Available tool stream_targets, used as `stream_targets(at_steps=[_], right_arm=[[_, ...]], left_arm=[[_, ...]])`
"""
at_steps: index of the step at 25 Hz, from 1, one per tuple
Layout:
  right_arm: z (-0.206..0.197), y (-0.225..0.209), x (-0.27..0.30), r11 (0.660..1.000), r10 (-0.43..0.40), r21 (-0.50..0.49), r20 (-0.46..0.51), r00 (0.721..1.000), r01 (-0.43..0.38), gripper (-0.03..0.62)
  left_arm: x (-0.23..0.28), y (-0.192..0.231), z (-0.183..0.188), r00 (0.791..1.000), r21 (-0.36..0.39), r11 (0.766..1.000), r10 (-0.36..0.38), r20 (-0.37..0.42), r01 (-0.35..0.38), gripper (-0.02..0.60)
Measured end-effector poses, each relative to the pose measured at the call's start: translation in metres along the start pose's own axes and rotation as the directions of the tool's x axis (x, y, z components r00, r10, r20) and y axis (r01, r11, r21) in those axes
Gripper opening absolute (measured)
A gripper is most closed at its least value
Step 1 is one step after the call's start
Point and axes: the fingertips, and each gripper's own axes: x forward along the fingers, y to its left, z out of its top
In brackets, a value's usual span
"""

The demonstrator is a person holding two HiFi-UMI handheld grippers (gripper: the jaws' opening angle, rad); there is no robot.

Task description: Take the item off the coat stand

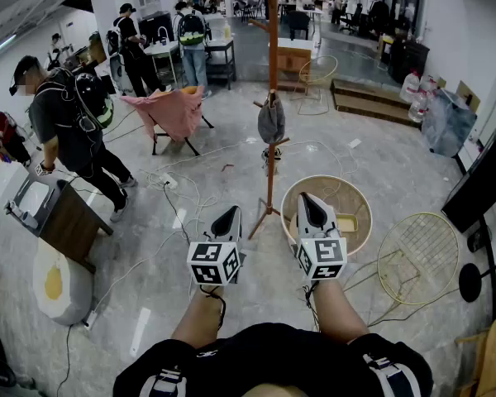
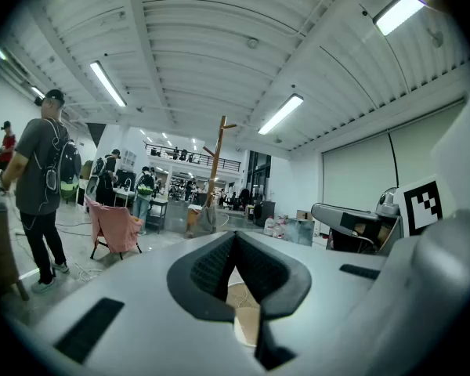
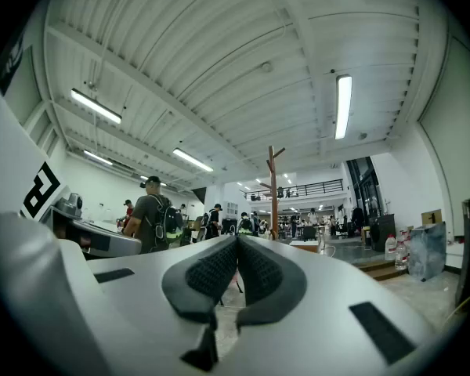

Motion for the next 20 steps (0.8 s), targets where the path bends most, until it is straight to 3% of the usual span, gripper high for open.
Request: stream_targets(at_steps=[9, 20], right_arm=[[-0.004, 0.018, -0.008, 1.000, -0.021, 0.019, -0.013, 1.000, 0.021, 0.015], [-0.023, 0.063, -0.001, 0.999, -0.039, 0.025, -0.040, 0.998, 0.040, 0.015]], left_arm=[[-0.021, 0.008, -0.002, 1.000, 0.005, 1.000, -0.012, 0.000, 0.012, 0.012], [-0.048, 0.052, -0.018, 1.000, 0.014, 1.000, -0.028, -0.013, 0.028, 0.012]])
